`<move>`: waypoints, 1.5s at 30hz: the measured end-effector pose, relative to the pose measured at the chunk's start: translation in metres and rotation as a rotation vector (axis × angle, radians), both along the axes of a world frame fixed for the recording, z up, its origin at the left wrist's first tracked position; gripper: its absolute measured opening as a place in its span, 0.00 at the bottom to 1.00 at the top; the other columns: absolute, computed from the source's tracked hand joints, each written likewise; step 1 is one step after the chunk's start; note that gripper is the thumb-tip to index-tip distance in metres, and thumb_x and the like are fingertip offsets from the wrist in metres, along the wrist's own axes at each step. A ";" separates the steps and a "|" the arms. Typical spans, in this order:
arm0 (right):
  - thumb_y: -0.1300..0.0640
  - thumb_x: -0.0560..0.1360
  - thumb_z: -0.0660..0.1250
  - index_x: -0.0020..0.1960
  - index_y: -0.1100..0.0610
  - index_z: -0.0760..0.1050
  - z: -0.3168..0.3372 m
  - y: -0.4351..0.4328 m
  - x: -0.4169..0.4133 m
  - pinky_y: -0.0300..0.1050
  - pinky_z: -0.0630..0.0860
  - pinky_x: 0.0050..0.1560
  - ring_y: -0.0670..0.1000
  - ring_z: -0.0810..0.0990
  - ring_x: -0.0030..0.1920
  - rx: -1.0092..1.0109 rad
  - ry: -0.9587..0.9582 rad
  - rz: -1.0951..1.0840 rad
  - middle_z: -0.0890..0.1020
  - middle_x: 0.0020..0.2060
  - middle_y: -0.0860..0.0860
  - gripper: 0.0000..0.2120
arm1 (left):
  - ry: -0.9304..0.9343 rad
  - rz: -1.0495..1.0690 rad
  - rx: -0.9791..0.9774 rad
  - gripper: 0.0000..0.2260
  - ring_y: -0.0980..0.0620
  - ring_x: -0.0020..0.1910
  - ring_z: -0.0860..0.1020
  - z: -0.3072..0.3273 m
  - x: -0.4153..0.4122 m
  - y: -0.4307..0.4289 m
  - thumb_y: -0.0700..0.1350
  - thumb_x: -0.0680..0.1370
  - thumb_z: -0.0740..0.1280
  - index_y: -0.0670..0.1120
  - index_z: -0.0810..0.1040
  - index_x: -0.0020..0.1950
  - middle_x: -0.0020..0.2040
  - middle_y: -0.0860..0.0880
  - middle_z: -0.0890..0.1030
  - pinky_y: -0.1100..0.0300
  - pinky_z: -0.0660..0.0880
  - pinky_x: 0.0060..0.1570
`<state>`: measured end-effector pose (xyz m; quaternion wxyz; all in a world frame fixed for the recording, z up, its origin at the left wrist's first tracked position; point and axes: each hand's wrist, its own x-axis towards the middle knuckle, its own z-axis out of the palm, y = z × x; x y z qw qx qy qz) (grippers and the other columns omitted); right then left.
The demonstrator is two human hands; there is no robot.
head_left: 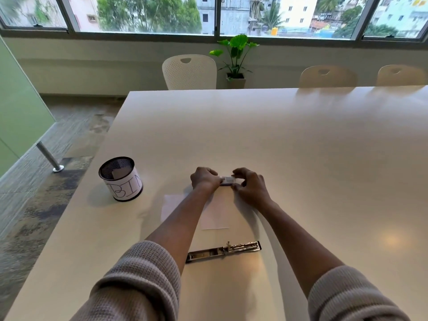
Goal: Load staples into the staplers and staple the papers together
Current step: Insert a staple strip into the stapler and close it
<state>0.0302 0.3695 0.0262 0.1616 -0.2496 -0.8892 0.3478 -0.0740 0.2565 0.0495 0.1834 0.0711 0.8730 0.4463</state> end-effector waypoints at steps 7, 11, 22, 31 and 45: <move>0.61 0.70 0.75 0.58 0.52 0.81 0.002 0.015 0.011 0.38 0.76 0.51 0.49 0.83 0.41 -0.014 0.018 -0.014 0.87 0.49 0.48 0.17 | -0.039 -0.018 0.028 0.06 0.56 0.44 0.77 -0.006 -0.007 -0.004 0.44 0.72 0.77 0.48 0.87 0.48 0.51 0.48 0.85 0.65 0.75 0.49; 0.63 0.70 0.74 0.59 0.53 0.81 0.002 0.022 0.020 0.36 0.76 0.53 0.49 0.85 0.43 -0.044 0.035 -0.045 0.86 0.51 0.48 0.18 | -0.030 -0.027 0.019 0.05 0.57 0.42 0.77 -0.008 -0.007 -0.004 0.45 0.72 0.78 0.48 0.87 0.47 0.50 0.48 0.86 0.67 0.73 0.44; 0.63 0.73 0.70 0.44 0.54 0.86 0.010 0.011 0.012 0.34 0.75 0.48 0.47 0.84 0.38 -0.058 0.031 -0.151 0.87 0.41 0.49 0.07 | -0.008 -0.023 0.028 0.05 0.56 0.44 0.78 -0.011 -0.008 -0.003 0.44 0.71 0.78 0.48 0.87 0.46 0.49 0.48 0.86 0.66 0.74 0.46; 0.53 0.73 0.73 0.42 0.64 0.85 0.018 0.003 -0.007 0.45 0.70 0.47 0.60 0.80 0.52 -0.014 -0.114 -0.277 0.86 0.44 0.60 0.13 | -0.006 -0.031 0.028 0.05 0.54 0.46 0.81 -0.009 -0.007 -0.004 0.45 0.71 0.77 0.47 0.87 0.46 0.48 0.48 0.86 0.64 0.78 0.50; 0.59 0.67 0.67 0.30 0.65 0.77 0.026 -0.002 -0.009 0.45 0.65 0.35 0.60 0.72 0.35 -0.062 -0.139 -0.362 0.77 0.28 0.60 0.11 | -0.019 -0.033 0.047 0.06 0.54 0.48 0.81 -0.008 -0.005 -0.006 0.46 0.72 0.77 0.48 0.87 0.47 0.50 0.48 0.86 0.64 0.78 0.49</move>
